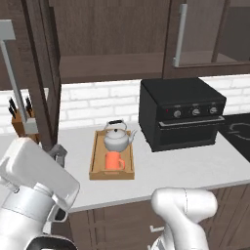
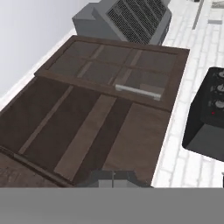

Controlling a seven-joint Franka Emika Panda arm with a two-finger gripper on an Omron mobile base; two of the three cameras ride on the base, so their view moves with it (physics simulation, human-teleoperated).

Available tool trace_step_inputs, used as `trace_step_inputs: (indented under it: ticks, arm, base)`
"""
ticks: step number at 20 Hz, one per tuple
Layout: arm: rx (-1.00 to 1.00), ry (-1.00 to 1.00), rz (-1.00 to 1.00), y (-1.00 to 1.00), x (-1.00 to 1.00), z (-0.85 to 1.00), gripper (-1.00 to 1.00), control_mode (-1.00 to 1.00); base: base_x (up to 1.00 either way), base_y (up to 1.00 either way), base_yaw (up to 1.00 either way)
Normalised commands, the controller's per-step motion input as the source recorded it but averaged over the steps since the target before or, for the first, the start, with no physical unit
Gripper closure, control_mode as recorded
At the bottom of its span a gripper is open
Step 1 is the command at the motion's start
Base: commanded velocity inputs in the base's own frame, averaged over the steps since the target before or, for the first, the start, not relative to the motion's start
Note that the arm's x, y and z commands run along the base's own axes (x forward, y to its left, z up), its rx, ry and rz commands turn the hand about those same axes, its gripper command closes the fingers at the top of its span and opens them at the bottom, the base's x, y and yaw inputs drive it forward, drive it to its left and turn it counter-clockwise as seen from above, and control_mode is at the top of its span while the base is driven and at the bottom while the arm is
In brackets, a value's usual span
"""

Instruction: Pick the kettle from the counter and place it on the tray. Then pick the mug from the cabinet and place it on the tray. Then close the cabinet doors.

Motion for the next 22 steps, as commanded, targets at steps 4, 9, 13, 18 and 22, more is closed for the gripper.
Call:
trace_step_inputs:
  ticks: [4, 9, 13, 18, 22]
  arm:
    - [-0.01, -0.05, -0.18, 0.42, -0.22, -0.05, 1.0, -1.0]
    - [0.0, -0.05, -0.19, 0.25, -0.49, 0.0, 1.0, -1.0]
    - [-0.01, -0.01, -0.21, 0.46, -0.24, -0.04, 1.0, -1.0]
    - [-0.03, 0.0, -0.24, 0.92, 0.42, -0.18, 1.0, -1.0]
    - [-0.04, 0.02, -0.2, 0.94, 0.73, -0.26, 1.0, -1.0]
  base:
    - [0.0, 0.0, 0.0]
    - [0.0, 0.0, 0.0]
    - [0.0, 0.0, 0.0]
    - [0.0, 0.0, 0.0]
    - [0.0, 0.0, 0.0]
